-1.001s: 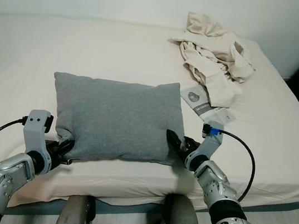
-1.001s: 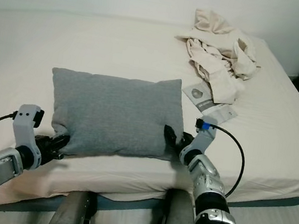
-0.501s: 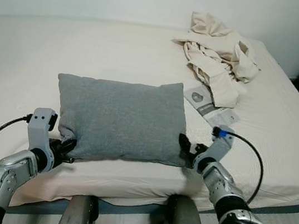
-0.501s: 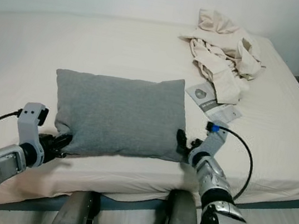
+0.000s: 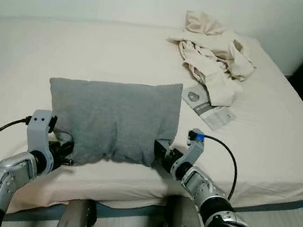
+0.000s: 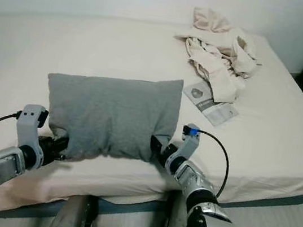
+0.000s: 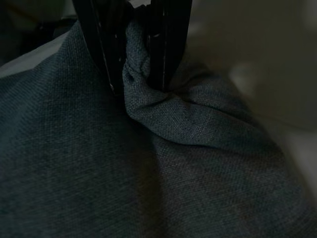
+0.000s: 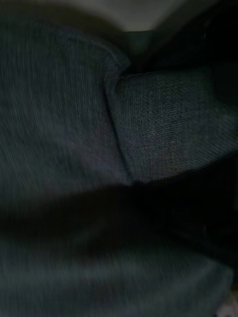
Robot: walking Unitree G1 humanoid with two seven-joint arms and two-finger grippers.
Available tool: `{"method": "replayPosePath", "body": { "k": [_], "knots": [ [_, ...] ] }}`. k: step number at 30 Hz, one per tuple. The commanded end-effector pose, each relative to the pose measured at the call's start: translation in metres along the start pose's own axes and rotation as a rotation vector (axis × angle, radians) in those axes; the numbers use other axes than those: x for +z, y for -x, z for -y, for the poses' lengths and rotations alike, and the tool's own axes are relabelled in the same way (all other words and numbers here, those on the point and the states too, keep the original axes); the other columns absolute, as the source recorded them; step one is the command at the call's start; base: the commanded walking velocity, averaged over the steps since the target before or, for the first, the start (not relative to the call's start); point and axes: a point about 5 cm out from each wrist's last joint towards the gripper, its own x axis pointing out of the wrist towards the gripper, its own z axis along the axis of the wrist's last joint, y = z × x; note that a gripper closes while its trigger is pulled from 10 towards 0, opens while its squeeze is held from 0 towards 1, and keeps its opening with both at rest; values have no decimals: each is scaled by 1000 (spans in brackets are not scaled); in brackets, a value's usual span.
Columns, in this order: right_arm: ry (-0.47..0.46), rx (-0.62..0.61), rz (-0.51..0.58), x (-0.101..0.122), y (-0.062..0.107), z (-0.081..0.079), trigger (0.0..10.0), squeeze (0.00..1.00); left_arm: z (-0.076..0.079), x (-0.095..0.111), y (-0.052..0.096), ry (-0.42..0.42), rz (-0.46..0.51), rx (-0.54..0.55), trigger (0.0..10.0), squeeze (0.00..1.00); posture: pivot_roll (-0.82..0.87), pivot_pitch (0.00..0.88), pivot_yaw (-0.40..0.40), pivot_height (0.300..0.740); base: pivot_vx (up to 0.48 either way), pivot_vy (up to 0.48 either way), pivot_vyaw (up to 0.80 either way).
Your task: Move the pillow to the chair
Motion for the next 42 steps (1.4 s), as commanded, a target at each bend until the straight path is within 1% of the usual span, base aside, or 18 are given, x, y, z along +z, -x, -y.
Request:
{"method": "replayPosePath", "body": {
  "k": [1, 3, 4, 8, 14, 18, 19, 24, 27, 28, 29, 30, 31, 33, 34, 35, 36, 42],
  "knots": [
    [11, 138, -69, -23, -18, -32, 0, 0, 32, -13, -11, 38, -14, -126, 0, 0, 84, 229, 8, 593, 0, 0, 0],
    [47, 111, -38, -20, -18, -30, 0, 0, 36, -12, -12, 43, 10, -129, 0, 0, 84, 229, 8, 593, 0, 0, 0],
    [172, 4, 48, -11, -12, -20, 0, 0, 41, -14, -15, 43, 52, -103, 0, 0, 66, 204, -7, 593, 0, 0, 0],
    [249, -64, 115, -3, -6, -14, 0, 0, 41, -16, -16, 46, 75, -65, 0, 0, 61, 198, -7, 593, 0, 0, 0],
    [652, -168, 140, 6, 17, -4, 0, 0, 52, -6, -17, 110, 254, -25, 0, 0, 28, 148, -18, 593, 0, 0, 0],
    [745, -211, 191, 14, 21, -6, 0, 0, 53, 3, -20, 136, 331, 30, 0, 0, 25, 128, -18, 593, 0, 0, 0],
    [812, -232, 294, 29, 24, -15, 0, 0, 55, 12, -23, 133, 398, 72, 0, 0, 27, 119, -18, 593, 0, 0, 0],
    [865, -215, 475, 52, 28, -40, 0, 0, 60, 25, -23, 166, 499, 114, 0, 0, 22, 96, -9, 593, 0, 0, 0],
    [865, -216, 501, 55, 27, -45, 0, 0, 56, 31, -24, 135, 520, 191, 0, 0, 23, 86, -8, 593, 0, 0, 0],
    [850, -221, 509, 55, 27, -46, 0, 0, 54, 33, -25, 95, 518, 247, 7686, 0, 24, 83, -9, 593, 0, 0, 0],
    [844, -229, 516, 55, 27, -46, 0, 0, 52, 35, -25, 68, 529, 291, 9333, 0, 26, 79, -11, 593, 0, 0, 0],
    [842, -231, 524, 55, 27, -47, 0, 0, 51, 38, -25, 34, 558, 334, 9451, 0, 26, 79, -11, 593, 0, 0, 0],
    [822, -228, 532, 54, 27, -48, 0, 0, 49, 38, -27, 9, 536, 384, 10000, 0, 27, 71, -15, 593, 0, 0, 0],
    [794, -226, 539, 54, 27, -48, 0, 0, 49, 37, -29, -22, 503, 413, 10000, 0, 27, 70, -16, 593, 0, 0, 0],
    [738, -240, 552, 53, 27, -47, 706, 0, 53, 35, -34, -51, 432, 343, 10000, 0, 25, 66, -16, 593, 0, 0, 0],
    [717, -251, 556, 53, 28, -46, 4510, 0, 57, 35, -37, -53, 410, 271, 10000, 0, 25, 66, -16, 593, 0, 0, 0],
    [706, -277, 541, 52, 28, -42, 10000, 0, 59, 35, -36, -80, 429, 247, 10000, 0, 22, 57, -19, 593, 0, 0, 0],
    [718, -317, 423, 38, 28, -30, 10000, 0, 59, 26, -35, -126, 408, 286, 10000, 0, 17, 45, -20, 593, 0, 0, 0]
  ]
}}
